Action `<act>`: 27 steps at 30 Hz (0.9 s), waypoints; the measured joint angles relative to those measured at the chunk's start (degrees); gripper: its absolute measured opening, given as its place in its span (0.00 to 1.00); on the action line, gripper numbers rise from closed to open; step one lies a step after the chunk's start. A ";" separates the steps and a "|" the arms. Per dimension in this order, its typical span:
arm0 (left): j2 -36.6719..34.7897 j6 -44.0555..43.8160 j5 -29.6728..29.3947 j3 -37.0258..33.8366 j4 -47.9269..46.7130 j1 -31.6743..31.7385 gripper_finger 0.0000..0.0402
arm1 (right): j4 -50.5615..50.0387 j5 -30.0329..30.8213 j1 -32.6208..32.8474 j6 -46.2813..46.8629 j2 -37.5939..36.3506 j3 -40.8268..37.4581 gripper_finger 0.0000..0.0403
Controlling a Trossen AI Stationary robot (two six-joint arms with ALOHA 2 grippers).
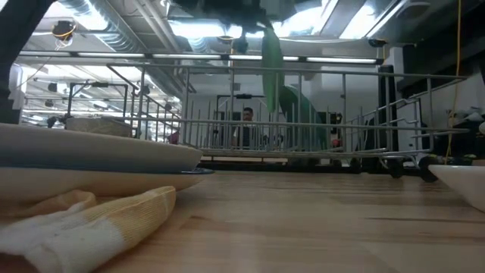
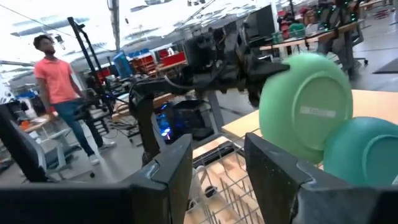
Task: Sort dishes
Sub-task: Put the light green plate in the dish rack
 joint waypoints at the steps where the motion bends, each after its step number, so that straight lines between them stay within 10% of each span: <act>1: 0.00 -0.83 0.07 -1.81 2.79 0.36 0.00 | -0.35 -0.02 0.00 0.00 -0.17 0.00 0.38; 27: 0.26 -9.33 -9.59 -18.11 11.84 1.76 0.00 | -4.21 3.20 0.00 -1.05 -0.25 -0.02 0.38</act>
